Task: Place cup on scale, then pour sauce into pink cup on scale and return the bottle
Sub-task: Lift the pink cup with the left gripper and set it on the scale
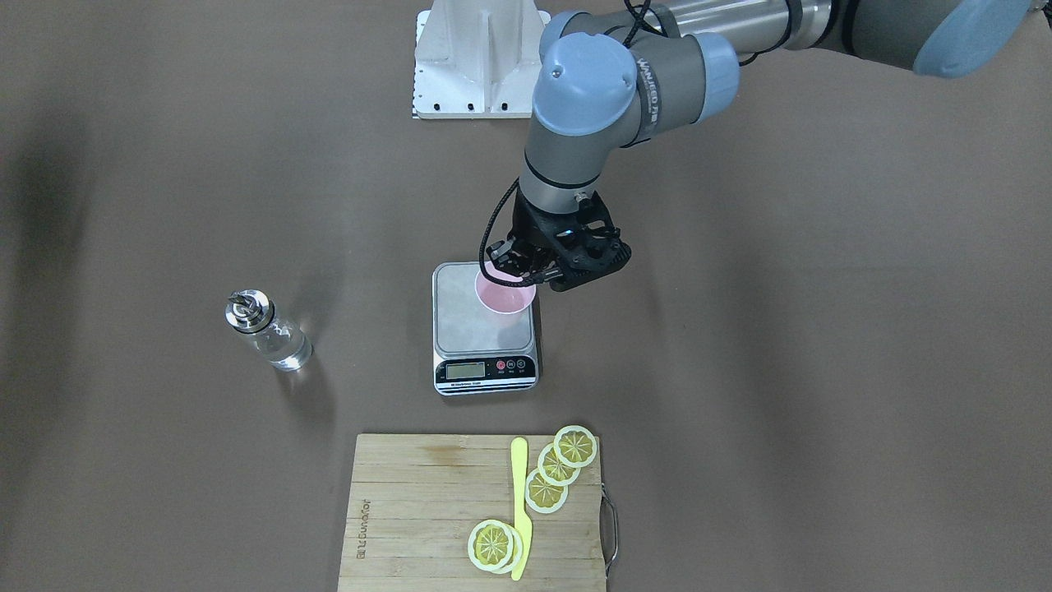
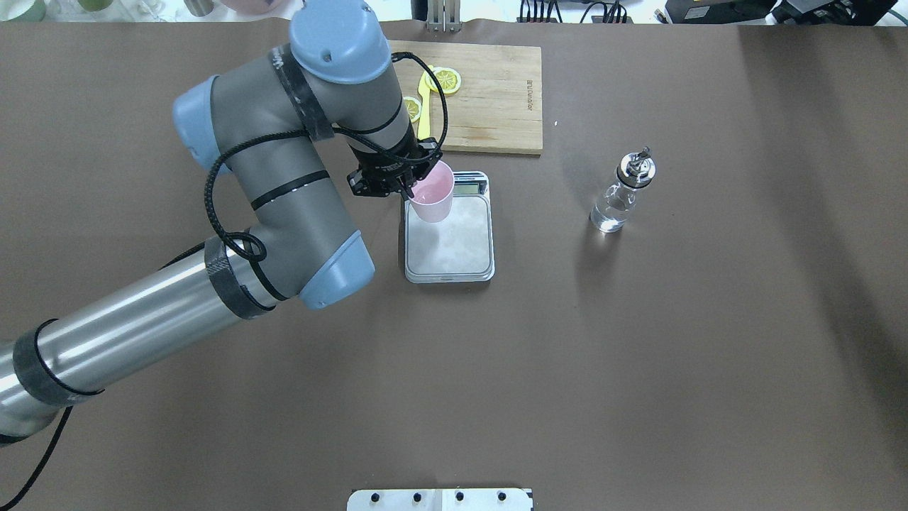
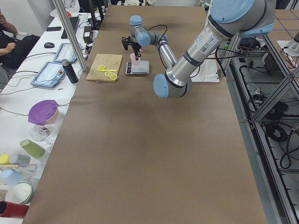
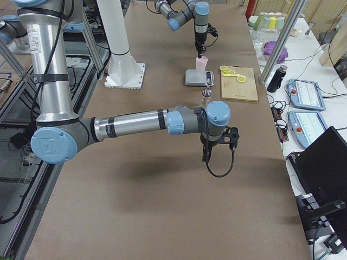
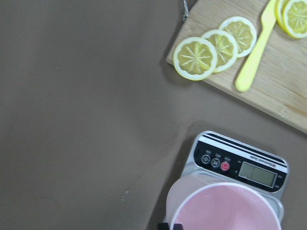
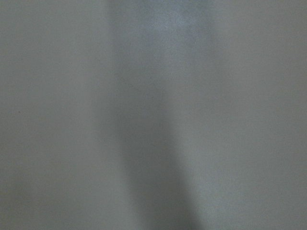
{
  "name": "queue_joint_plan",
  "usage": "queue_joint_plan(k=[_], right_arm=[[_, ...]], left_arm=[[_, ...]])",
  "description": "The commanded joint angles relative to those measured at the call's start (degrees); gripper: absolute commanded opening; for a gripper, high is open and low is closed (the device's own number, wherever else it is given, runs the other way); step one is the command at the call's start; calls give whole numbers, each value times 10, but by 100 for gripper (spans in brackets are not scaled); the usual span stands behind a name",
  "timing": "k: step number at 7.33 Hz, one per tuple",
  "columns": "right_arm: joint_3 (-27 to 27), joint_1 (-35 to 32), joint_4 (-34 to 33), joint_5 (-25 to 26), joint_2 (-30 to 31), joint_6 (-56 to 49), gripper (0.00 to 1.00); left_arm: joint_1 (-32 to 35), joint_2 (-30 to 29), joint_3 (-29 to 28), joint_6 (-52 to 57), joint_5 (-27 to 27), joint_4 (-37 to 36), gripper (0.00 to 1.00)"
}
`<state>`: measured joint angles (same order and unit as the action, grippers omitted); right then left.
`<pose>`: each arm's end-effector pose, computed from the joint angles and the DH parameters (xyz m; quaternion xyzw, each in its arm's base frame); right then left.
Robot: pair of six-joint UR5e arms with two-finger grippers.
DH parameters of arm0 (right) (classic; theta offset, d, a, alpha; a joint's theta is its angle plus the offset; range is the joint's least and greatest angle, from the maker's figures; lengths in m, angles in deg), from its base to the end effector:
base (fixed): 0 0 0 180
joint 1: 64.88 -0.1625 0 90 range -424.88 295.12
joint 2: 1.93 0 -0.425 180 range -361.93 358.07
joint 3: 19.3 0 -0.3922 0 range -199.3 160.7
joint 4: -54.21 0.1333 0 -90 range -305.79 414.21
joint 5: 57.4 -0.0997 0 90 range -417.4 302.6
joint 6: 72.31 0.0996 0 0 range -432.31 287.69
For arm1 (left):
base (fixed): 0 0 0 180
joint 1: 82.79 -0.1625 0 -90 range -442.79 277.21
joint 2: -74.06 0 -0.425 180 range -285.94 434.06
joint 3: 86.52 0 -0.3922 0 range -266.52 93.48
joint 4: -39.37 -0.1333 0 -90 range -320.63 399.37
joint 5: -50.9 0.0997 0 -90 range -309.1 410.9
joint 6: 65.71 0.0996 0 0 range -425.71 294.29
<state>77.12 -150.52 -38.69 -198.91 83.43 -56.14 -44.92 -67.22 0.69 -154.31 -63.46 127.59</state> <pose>0.0151 -0.5295 0.5581 -0.0142 -0.4379 0.0617 0.8968 0.5164 -0.5184 0.1243 -0.0522 0.4301 -0.2014 0.8785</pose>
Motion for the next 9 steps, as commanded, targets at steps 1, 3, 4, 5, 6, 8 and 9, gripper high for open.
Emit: queue_joint_plan(k=[1,3,4,5,6,8,9], right_arm=[[5,0,0,1,0,0,100],[8,0,0,1,1,0,100],[8,0,0,1,0,0,100],[12,3,0,3,-6,1,100],[32,11,-5,29,-25,13,100],[89,28,-24,51,-52,27,100],[130,52,-83,82,-92,28,100]], left_arm=[[-23,-5,-15,-8,15,5,0],[-30,-4,-15,-6,19,6,0],[-32,-4,-16,-6,19,6,0],[-32,-2,-16,-7,19,6,0],[-32,-3,-10,-3,19,6,73],[0,24,54,14,7,-2,98],[5,71,91,23,3,-2,98]])
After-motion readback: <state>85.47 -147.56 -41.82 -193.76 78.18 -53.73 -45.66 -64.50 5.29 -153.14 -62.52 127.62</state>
